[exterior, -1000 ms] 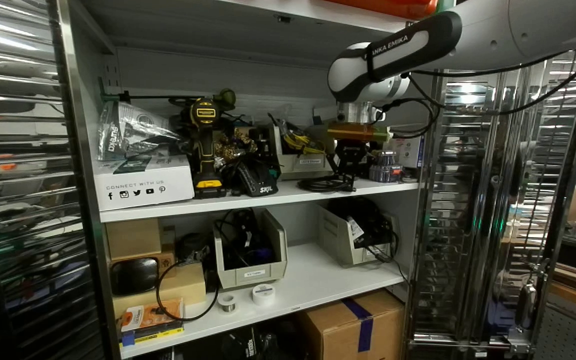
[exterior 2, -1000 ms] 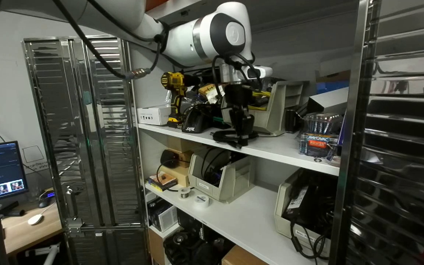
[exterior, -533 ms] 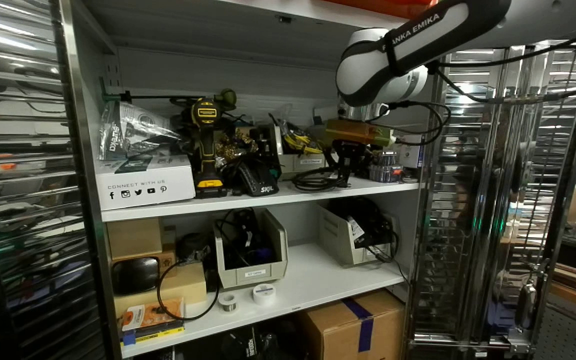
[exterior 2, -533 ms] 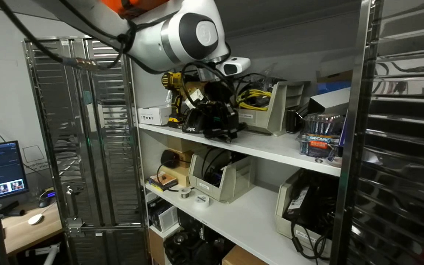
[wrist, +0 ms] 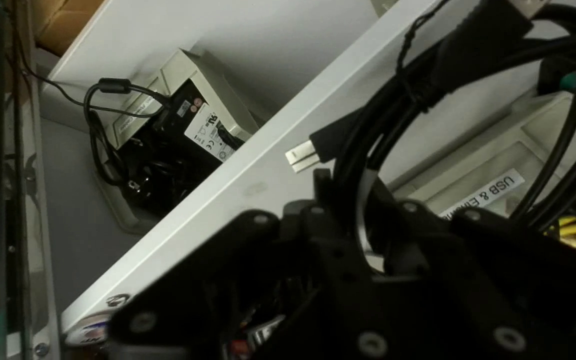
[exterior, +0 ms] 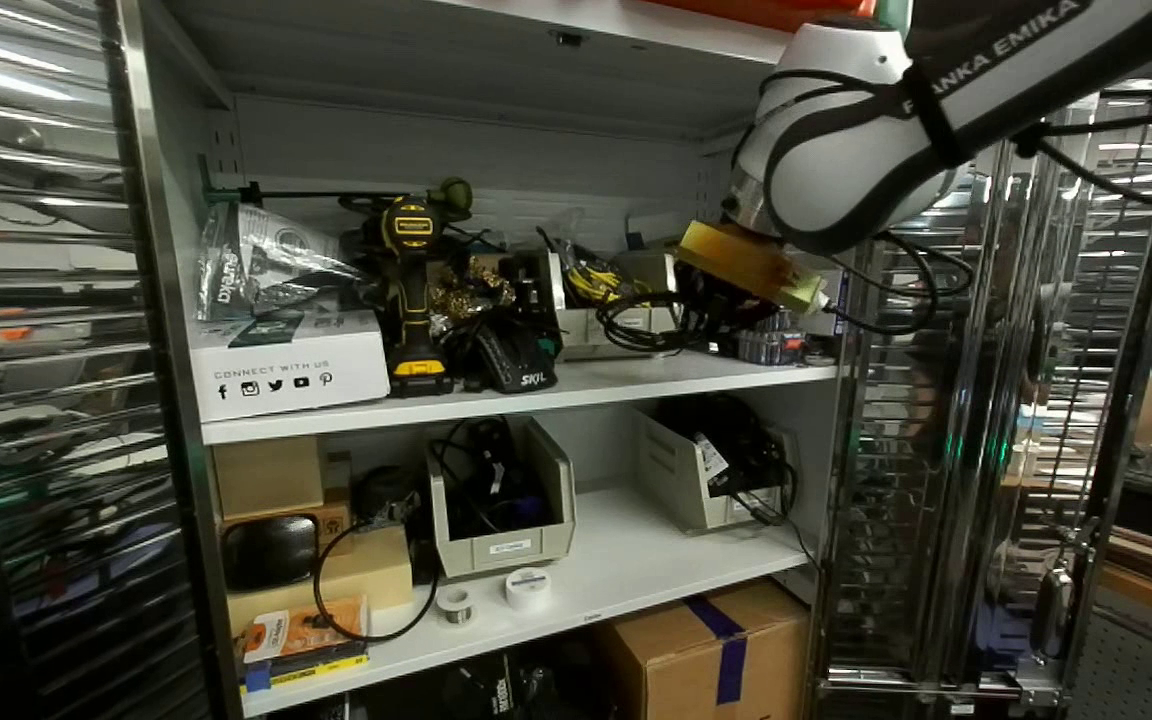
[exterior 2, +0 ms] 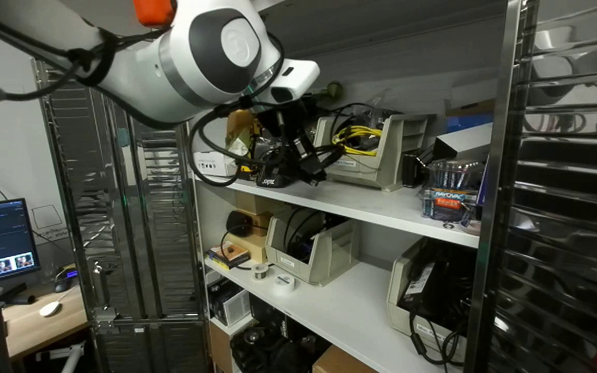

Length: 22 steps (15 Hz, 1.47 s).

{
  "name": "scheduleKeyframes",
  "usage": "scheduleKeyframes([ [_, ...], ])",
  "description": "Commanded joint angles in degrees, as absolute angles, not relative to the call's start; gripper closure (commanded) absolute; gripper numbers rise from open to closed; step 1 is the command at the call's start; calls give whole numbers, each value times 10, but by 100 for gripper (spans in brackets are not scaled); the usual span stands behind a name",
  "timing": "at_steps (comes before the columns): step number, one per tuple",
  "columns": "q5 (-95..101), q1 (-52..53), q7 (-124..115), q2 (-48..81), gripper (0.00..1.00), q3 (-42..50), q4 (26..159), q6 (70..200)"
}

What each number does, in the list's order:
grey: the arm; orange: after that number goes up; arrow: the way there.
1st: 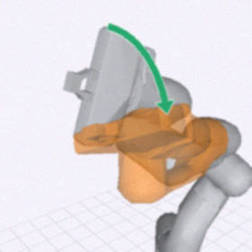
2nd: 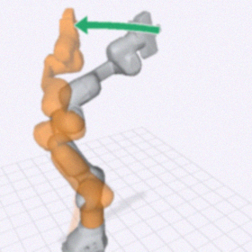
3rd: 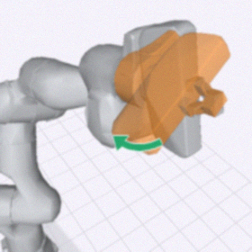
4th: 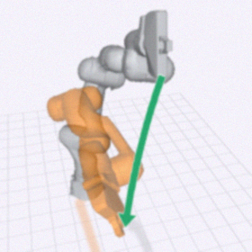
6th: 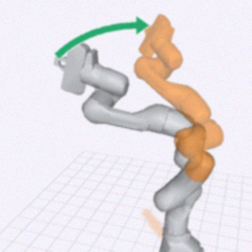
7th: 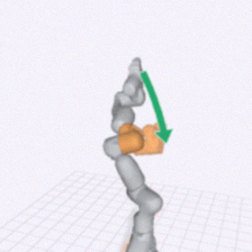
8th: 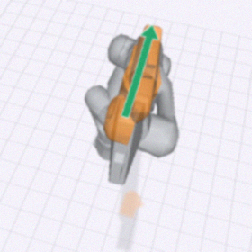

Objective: Put the black cable on the top shelf in the tray behind it

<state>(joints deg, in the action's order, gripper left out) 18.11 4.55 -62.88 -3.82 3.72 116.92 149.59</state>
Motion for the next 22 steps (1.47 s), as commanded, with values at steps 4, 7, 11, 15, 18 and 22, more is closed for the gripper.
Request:
scheduleKeyframes([
  [4,355,-18,-846,-186,92,7,1315,1627],
  [7,404,-46,-920,-168,92,-11,1272,1632],
  [11,415,-56,-963,-112,92,-25,1194,1619],
  [15,416,-54,-984,-18,93,-31,1081,1593],
  [18,417,-44,-996,52,93,-28,992,1571],
  [22,419,-29,-1005,138,93,-22,873,1548],
])
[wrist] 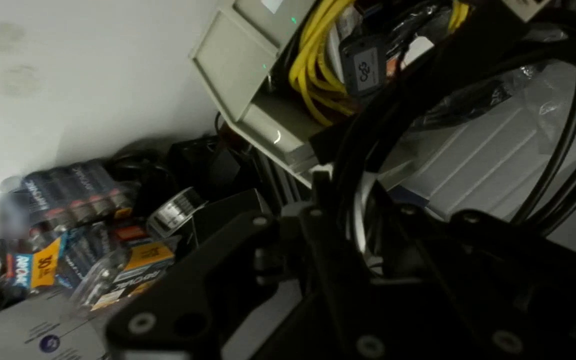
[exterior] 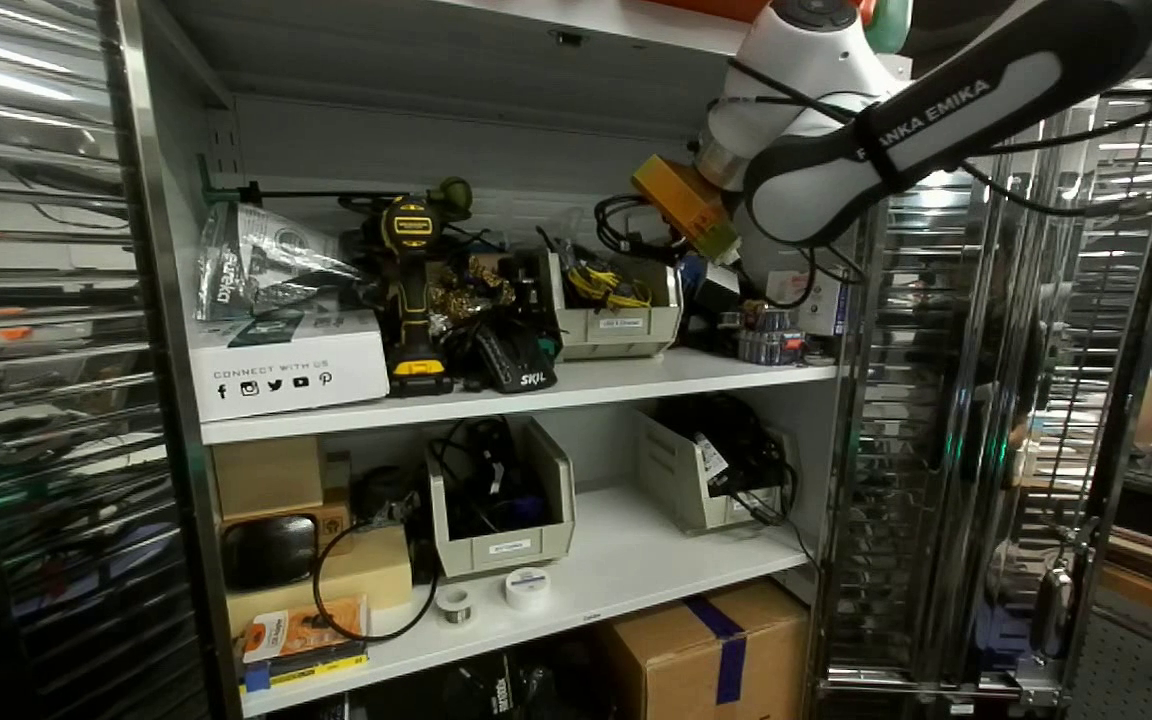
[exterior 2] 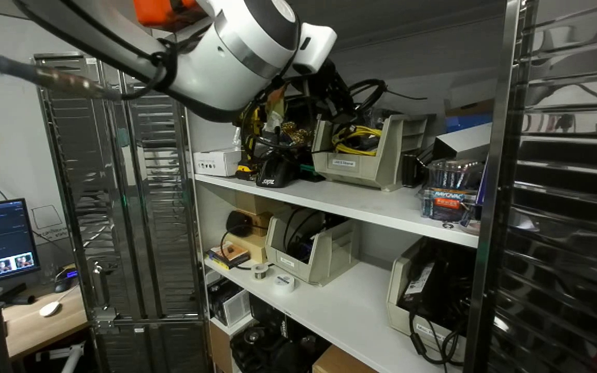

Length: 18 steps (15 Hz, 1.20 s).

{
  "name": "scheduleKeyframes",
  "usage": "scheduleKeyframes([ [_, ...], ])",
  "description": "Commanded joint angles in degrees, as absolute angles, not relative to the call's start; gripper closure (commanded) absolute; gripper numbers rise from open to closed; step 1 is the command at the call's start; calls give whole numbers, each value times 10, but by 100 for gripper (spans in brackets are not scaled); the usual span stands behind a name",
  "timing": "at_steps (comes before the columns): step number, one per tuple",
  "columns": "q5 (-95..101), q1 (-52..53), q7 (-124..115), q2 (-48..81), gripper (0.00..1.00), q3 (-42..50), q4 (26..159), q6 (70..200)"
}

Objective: Put the black cable on the top shelf in the tray behind it

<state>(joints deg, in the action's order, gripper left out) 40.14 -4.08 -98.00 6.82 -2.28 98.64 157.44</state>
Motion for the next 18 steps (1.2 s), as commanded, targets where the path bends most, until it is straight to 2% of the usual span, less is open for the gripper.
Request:
scheduleKeyframes([
  [1,417,-25,-1004,159,93,-20,844,1541],
  [6,398,-14,-980,261,93,-20,704,1489],
  [12,319,-27,-897,361,93,-62,560,1426],
  [13,265,9,-865,370,93,-13,541,1422],
  [14,237,13,-843,378,93,-9,524,1410],
  [15,239,-21,-817,378,63,-66,518,1386],
  [18,211,-26,-751,366,43,-80,512,1332],
])
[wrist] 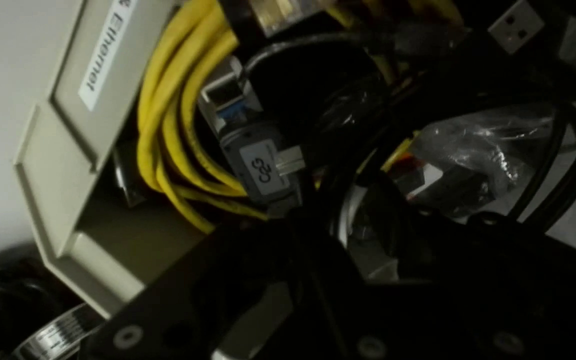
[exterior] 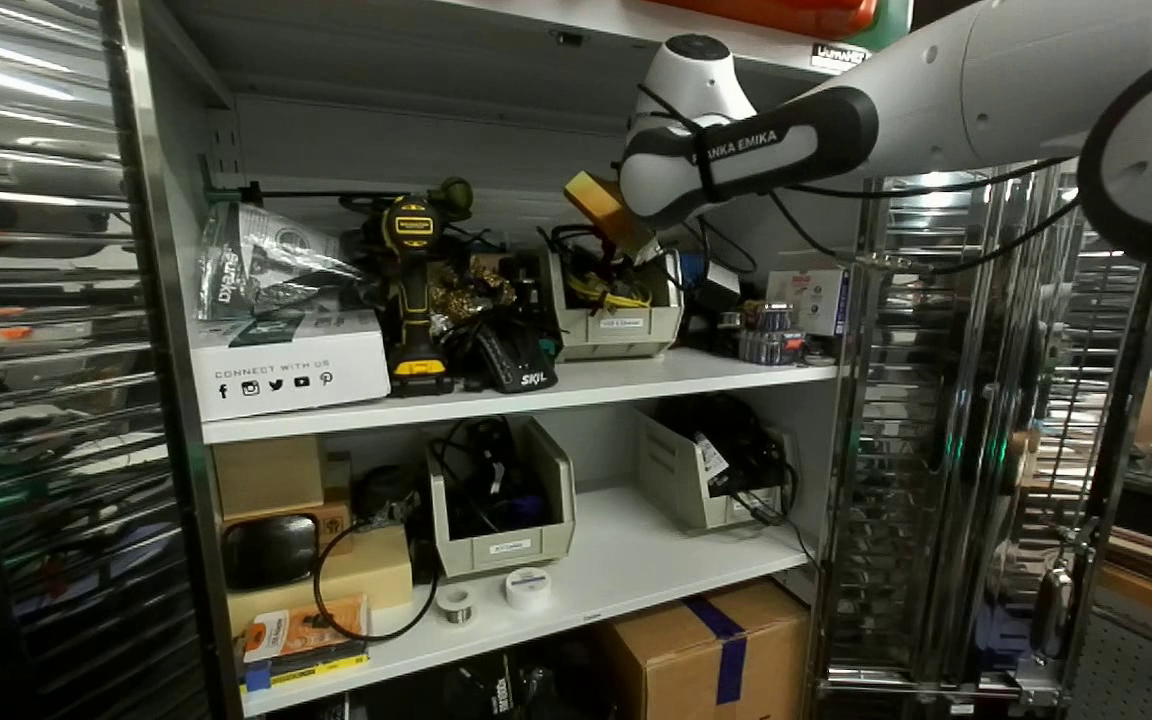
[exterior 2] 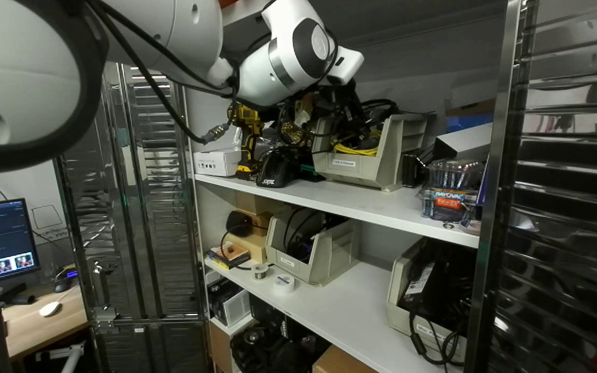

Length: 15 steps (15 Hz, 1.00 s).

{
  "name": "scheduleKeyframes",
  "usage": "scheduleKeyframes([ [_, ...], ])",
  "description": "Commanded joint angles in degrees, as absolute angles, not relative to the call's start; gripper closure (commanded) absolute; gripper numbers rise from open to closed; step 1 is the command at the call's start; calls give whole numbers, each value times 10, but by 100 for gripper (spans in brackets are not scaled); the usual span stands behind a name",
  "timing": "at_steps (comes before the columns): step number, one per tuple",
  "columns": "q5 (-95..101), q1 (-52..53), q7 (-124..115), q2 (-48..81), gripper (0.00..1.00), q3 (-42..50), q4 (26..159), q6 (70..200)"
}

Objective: Put the black cable on the top shelf in the tray behind it

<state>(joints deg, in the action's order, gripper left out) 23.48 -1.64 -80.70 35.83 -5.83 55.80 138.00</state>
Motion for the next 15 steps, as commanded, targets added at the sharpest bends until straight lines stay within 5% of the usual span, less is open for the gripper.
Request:
scheduleKeyframes([
  [1,215,-28,-749,354,34,-78,529,1330],
  [6,241,-36,-761,309,0,-60,604,1350],
  [15,469,-14,-829,160,0,-10,865,1538],
])
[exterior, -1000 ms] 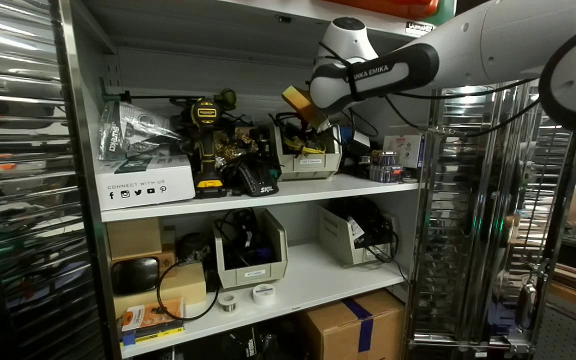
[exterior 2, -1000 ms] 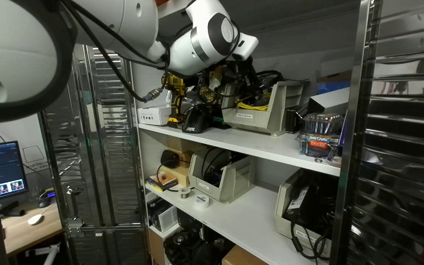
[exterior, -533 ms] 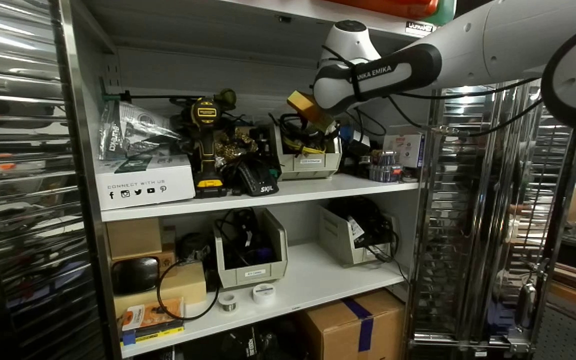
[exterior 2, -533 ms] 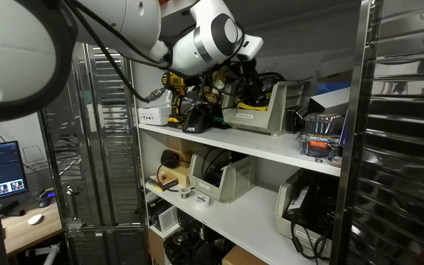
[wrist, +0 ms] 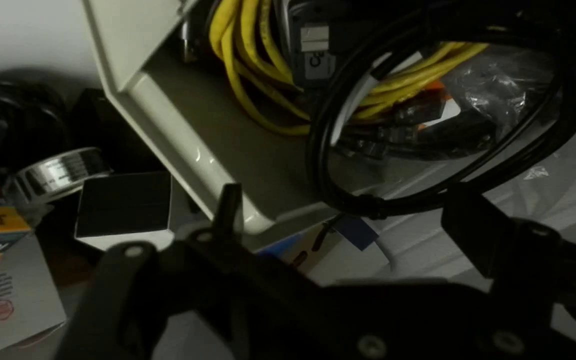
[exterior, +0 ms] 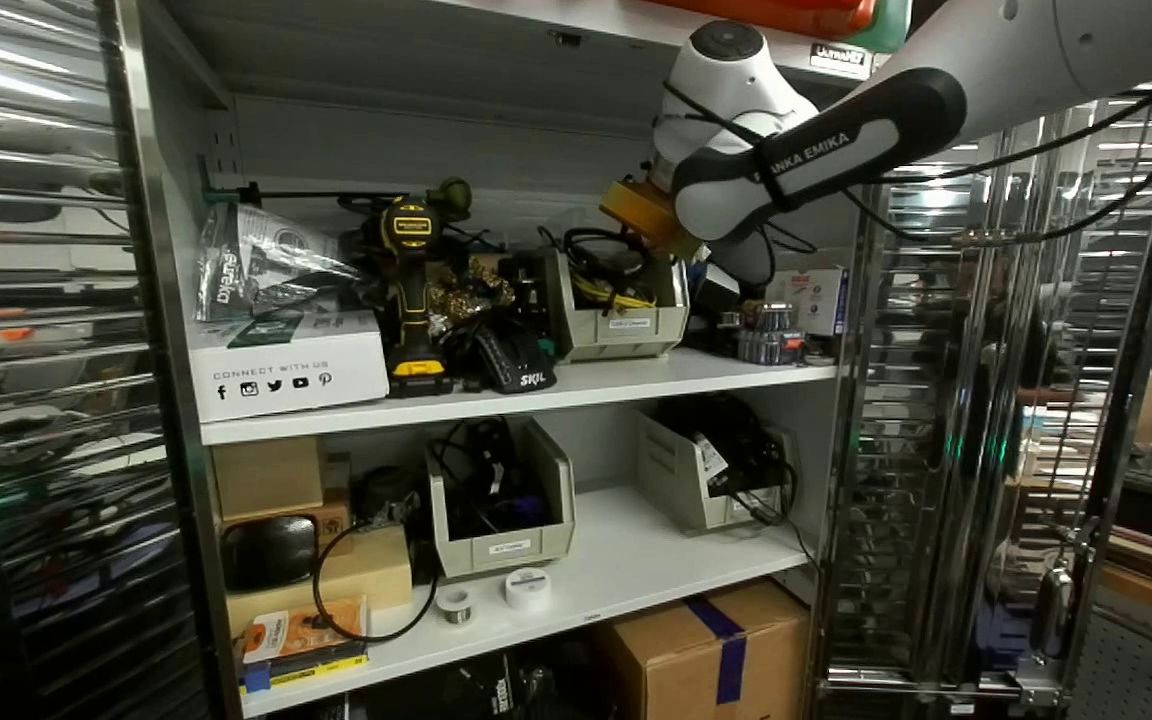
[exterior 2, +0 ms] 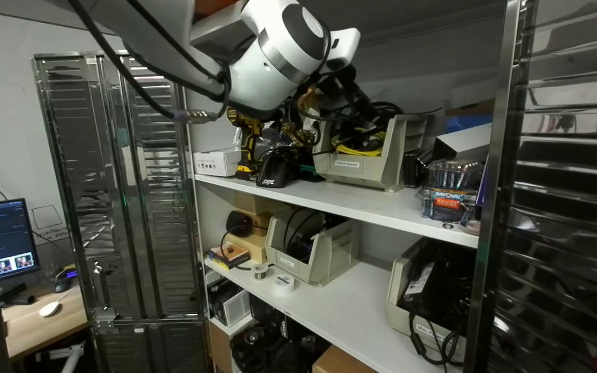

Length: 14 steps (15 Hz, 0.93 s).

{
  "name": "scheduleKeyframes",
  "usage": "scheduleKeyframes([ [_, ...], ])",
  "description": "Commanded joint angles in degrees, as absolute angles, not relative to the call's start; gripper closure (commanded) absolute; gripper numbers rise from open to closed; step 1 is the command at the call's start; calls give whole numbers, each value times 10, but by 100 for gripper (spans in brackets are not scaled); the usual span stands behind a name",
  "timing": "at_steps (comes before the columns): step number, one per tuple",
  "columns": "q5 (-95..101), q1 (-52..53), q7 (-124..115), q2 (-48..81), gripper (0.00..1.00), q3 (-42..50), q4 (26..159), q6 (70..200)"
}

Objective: Put the black cable on the top shelf in the tray behind it

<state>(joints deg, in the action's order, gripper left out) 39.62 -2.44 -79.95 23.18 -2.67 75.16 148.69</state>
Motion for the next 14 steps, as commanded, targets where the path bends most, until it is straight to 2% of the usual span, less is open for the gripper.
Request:
scheduleKeyframes([
  [1,497,-13,-836,145,0,-10,895,1552],
  [7,508,-29,-771,39,0,-50,1083,1568],
  [11,305,4,-585,-57,0,-57,1215,1510],
  [14,157,33,-462,-141,0,-58,1279,1397],
])
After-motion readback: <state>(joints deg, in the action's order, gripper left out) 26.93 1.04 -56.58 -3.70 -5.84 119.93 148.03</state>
